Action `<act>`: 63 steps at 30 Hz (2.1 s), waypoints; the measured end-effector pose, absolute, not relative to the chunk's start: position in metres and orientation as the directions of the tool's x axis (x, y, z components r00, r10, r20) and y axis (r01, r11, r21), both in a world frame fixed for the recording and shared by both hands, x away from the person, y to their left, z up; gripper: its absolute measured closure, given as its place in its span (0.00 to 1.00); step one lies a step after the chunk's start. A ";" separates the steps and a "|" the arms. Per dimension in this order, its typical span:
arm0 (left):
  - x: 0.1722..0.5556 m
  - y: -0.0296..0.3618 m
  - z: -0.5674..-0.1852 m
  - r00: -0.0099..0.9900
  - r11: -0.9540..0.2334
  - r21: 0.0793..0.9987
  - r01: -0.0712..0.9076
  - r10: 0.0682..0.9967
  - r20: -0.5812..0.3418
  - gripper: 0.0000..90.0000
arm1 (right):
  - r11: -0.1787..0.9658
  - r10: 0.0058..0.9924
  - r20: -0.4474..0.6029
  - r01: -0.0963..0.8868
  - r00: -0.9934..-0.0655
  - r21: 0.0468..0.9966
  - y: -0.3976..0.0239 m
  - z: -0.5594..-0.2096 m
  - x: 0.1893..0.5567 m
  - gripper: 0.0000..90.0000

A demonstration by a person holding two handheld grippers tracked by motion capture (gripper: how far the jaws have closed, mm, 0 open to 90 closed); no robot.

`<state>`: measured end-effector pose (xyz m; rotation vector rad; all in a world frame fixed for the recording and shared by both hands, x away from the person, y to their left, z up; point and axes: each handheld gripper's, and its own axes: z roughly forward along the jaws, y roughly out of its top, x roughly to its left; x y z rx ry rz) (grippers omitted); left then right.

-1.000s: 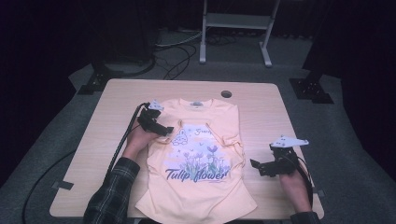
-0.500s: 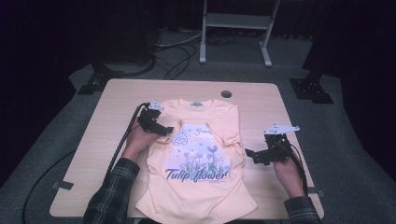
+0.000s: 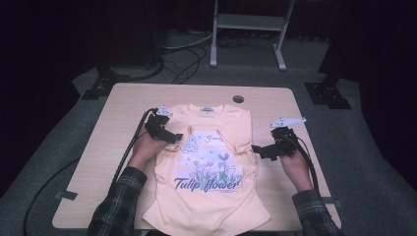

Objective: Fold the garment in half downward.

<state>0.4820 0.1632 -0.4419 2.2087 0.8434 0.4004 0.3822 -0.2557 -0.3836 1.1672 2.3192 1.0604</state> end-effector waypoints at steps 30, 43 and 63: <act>0.482 0.163 -0.442 0.736 -0.522 0.726 0.448 0.676 0.032 0.00 | 0.460 0.755 0.014 0.545 -0.655 0.701 -0.216 -0.385 0.445 0.00; 0.481 0.163 -0.442 0.736 -0.523 0.725 0.448 0.676 0.033 0.00 | 0.471 0.747 0.012 0.542 -0.665 0.696 -0.202 -0.406 0.469 0.03; 0.481 0.163 -0.442 0.748 -0.524 0.722 0.451 0.663 0.014 0.00 | 0.486 0.749 0.006 0.555 -0.663 0.675 -0.193 -0.439 0.484 0.02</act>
